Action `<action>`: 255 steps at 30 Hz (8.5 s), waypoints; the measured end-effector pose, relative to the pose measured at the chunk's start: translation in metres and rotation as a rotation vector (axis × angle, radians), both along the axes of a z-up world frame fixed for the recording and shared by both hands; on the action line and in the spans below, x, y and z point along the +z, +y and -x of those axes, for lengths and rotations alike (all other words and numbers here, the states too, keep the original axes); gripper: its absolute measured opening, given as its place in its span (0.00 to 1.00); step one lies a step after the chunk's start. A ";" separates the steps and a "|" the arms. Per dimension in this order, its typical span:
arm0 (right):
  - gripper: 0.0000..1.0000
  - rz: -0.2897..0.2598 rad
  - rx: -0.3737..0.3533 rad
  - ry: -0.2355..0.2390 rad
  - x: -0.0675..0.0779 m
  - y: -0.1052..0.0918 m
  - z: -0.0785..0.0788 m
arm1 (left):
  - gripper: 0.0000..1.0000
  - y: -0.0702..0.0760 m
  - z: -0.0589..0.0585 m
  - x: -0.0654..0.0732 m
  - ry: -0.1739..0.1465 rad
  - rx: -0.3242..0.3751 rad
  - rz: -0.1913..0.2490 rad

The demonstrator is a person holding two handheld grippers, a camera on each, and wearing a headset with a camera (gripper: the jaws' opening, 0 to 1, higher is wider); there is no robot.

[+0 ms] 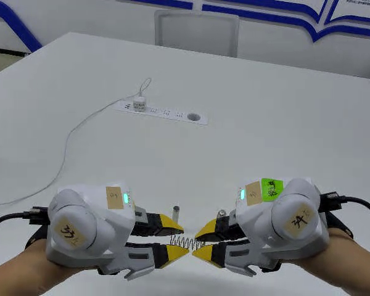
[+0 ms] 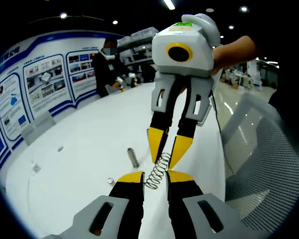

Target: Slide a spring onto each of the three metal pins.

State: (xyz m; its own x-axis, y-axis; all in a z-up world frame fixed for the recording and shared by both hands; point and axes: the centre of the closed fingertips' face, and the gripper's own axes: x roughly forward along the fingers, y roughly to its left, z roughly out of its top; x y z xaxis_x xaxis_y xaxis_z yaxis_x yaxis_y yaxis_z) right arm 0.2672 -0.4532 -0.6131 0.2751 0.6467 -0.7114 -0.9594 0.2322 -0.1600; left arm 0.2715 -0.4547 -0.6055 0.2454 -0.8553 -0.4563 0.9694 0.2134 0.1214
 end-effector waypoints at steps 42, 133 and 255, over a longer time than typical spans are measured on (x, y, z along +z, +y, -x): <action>0.11 -0.265 0.009 0.139 0.031 0.008 0.013 | 0.09 -0.002 0.015 0.002 -0.032 -0.077 -0.004; 0.11 -0.253 -0.320 0.096 0.029 0.013 -0.096 | 1.00 0.088 -0.011 -0.022 0.121 0.467 0.129; 0.90 -0.546 -0.866 0.026 -0.001 -0.158 -0.012 | 1.00 0.087 -0.019 -0.005 0.177 0.510 0.255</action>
